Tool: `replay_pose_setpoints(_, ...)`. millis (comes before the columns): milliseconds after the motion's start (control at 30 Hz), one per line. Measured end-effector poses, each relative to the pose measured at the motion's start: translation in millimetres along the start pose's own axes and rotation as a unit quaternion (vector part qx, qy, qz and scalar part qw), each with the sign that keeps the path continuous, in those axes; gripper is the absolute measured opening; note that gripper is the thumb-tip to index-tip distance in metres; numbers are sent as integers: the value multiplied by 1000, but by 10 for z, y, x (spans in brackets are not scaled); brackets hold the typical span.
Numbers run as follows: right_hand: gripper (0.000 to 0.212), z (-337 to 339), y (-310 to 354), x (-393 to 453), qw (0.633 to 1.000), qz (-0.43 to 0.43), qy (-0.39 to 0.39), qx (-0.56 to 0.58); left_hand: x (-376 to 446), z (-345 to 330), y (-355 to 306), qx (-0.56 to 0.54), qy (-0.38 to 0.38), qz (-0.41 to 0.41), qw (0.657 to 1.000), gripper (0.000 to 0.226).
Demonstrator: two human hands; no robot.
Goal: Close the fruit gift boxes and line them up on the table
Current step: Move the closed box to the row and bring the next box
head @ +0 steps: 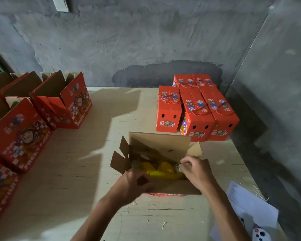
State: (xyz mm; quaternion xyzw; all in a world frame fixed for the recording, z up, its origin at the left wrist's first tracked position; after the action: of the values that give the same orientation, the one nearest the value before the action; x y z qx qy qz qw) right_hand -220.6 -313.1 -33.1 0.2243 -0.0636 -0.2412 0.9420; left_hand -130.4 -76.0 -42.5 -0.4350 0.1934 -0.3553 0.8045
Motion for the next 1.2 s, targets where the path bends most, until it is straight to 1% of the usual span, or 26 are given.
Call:
replay_pose_setpoints(67, 24, 165, 3, -140, 987, 45, -139, -67, -155, -29, 23, 51, -77, -60, 994, 25)
replay_pose_setpoints(100, 32, 218, 10, -211, 976, 52, -186, -97, -220, -67, 27, 76, -101, -91, 988, 25)
replay_pose_setpoints(133, 42, 251, -14, -250, 970, 42, -213, -112, -273, -115, 33, 101, -119, -118, 981, 24)
replay_pose_setpoints(200, 61, 256, -129, -260, 975, -19, -206, -81, -366, -229, 63, 141, -146, -159, 966, 22)
replay_pose_setpoints(267, 71, 200, -298, -233, 981, -100, -165, 16, -408, -319, 156, 154, -154, -155, 964, 30)
replay_pose_setpoints(300, 70, 192, -365, -222, 978, -130, -155, 58, -401, -336, 213, 151, -154, -143, 966, 37)
replay_pose_setpoints(367, 58, 265, -437, -203, 966, -152, -171, 119, -371, -322, 302, 124, -155, -126, 972, 45)
replay_pose_setpoints(433, 47, 356, -450, -206, 949, -150, -200, 192, -371, -245, 329, 51, -180, -128, 974, 45)
replay_pose_setpoints(467, 42, 375, -431, -205, 942, -151, -206, 220, -398, -170, 325, 11, -214, -126, 969, 41)
replay_pose_setpoints(533, 34, 323, -360, -160, 937, -150, -197, 247, -475, 34, 354, -62, -315, -84, 943, 34)
replay_pose_setpoints(567, 33, 255, -320, -128, 939, -145, -184, 252, -528, 137, 407, -101, -371, -38, 922, 31)
replay_pose_setpoints(633, 38, 93, -252, -92, 941, -138, -155, 268, -622, 315, 508, -184, -460, 69, 866, 28)
replay_pose_setpoints(667, 40, 11, -231, -85, 937, -135, -140, 290, -629, 395, 543, -213, -483, 102, 843, 28)
replay_pose_setpoints(700, 41, -73, -225, -80, 934, -128, -124, 310, -619, 484, 559, -226, -500, 116, 828, 30)
replay_pose_setpoints(733, 43, -150, -217, -72, 934, -117, -107, 320, -604, 599, 557, -232, -510, 115, 820, 35)
replay_pose_setpoints(800, 46, -279, -207, -72, 945, -100, -62, 306, -510, 806, 569, -280, -496, 97, 816, 52)
replay_pose_setpoints(867, 48, -406, -165, -67, 956, -80, -12, 283, -319, 895, 717, -347, -439, 109, 822, 67)
replay_pose_setpoints(900, 49, -450, -137, -67, 962, -67, 4, 263, -211, 917, 787, -367, -403, 114, 831, 68)
replay_pose_setpoints(933, 49, -477, -110, -70, 970, -55, 12, 237, -123, 935, 822, -378, -372, 114, 840, 63)
replay_pose_setpoints(1000, 47, -495, -95, -54, 978, -43, 15, 206, 20, 901, 853, -399, -318, 122, 852, 48)
replay_pose_setpoints(1033, 47, -499, -117, -55, 976, -48, 15, 210, 74, 859, 843, -378, -293, 133, 868, 39)
replay_pose_setpoints(1067, 48, -506, -142, -62, 975, -56, 15, 213, 115, 817, 805, -328, -266, 141, 896, 32)
replay_pose_setpoints(1100, 48, -504, -164, -80, 976, -59, 9, 209, 135, 774, 717, -291, -241, 144, 915, 30)
replay_pose_setpoints(1133, 48, -495, -165, -98, 979, -56, 3, 198, 153, 736, 635, -271, -228, 133, 926, 33)
replay_pose_setpoints(1200, 47, -487, -141, -130, 983, -39, -3, 177, 166, 660, 463, -275, -221, 103, 930, 39)
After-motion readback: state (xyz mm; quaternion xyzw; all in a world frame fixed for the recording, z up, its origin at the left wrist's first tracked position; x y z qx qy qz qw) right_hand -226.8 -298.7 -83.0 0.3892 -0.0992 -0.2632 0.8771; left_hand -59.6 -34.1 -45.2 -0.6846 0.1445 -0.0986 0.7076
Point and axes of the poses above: each hand's wrist, its own x-axis towards the middle knuckle, its own z-axis out of the back of the hand, y = z × x, the point moved 9 cm from there along x, towards the middle knuckle, and after that the axes turned 10 degrees about -x, right-handed, at the moved point
